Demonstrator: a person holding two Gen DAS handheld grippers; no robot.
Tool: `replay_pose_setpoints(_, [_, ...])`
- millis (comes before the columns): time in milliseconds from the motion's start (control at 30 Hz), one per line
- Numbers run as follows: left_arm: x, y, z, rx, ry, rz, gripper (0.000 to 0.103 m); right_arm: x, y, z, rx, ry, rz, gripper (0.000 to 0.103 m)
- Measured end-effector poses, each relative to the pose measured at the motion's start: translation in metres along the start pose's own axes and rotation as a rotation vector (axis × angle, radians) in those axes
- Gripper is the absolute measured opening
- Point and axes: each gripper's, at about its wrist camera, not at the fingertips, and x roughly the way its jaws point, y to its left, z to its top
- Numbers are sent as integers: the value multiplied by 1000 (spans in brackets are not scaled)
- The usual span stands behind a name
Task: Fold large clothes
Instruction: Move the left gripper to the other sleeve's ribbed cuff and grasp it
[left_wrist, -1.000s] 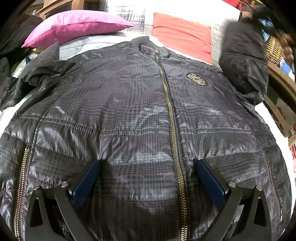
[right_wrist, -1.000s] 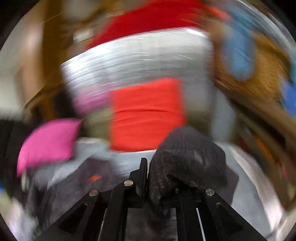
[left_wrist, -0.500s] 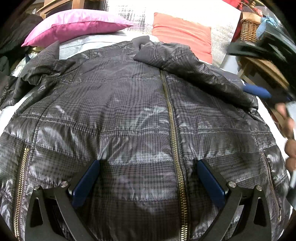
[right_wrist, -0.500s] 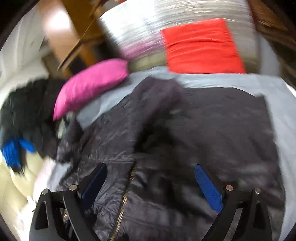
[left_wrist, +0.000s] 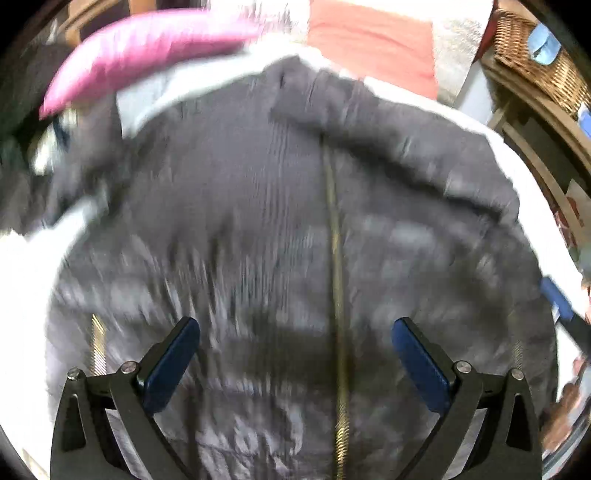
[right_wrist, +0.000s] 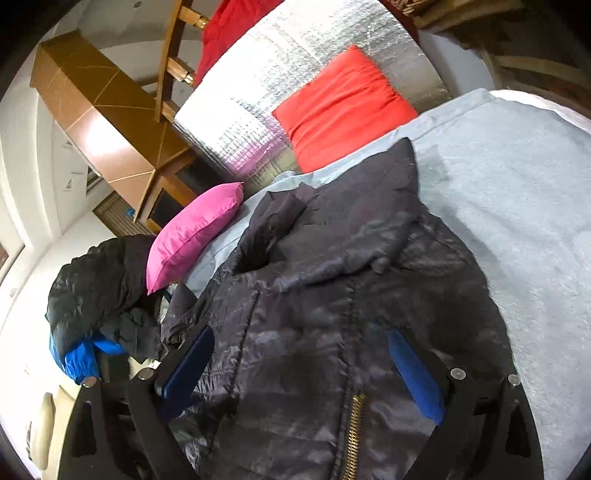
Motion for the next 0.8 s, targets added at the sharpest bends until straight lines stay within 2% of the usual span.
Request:
replay_pose_setpoints(67, [-11, -13, 33, 36, -39, 40, 103, -5, 0, 2, 15, 14, 44, 97])
replay_pose_setpoints(133, [-12, -34, 74, 94, -82, 85, 103, -12, 2, 3, 2, -26, 45, 97])
replay_pose_setpoints(233, [12, -70, 130, 200, -83, 172, 103, -16, 2, 0, -44, -44, -12, 97])
replay_pose_setpoints(300, [37, -88, 162, 243, -90, 257, 103, -17, -3, 0, -16, -40, 8, 97])
replay_pose_setpoints(333, [49, -94, 173, 249, -82, 289, 103, -17, -5, 1, 0, -43, 13, 97])
replay_pose_setpoints(400, [79, -98, 189, 260, -7, 325, 103, -16, -8, 1, 9, -48, 8, 97])
replay_pose_setpoints(500, [110, -90, 191, 248, 70, 398, 102, -12, -9, 2, 17, -38, 17, 97])
replay_pose_setpoints(533, [111, -85, 190, 224, 63, 383, 86, -10, -10, 2, 19, -32, 22, 97])
replay_pose_setpoints(567, [105, -76, 189, 177, 39, 321, 75, -8, -10, 2, 21, -23, 26, 97])
replay_pose_setpoints(600, [96, -64, 189, 114, 21, 244, 57, -6, -10, 2, 23, -14, 27, 97])
replay_pose_setpoints(633, [88, -54, 187, 55, 5, 199, 49, -3, -9, 0, 20, -1, 27, 97])
replay_pose_setpoints(733, [68, -22, 174, -74, -66, 168, 45, 1, -5, -3, 0, 3, 18, 97])
replay_pose_setpoints(800, [64, 3, 162, -180, -73, 127, 45, 0, -4, -4, -9, -4, 8, 97])
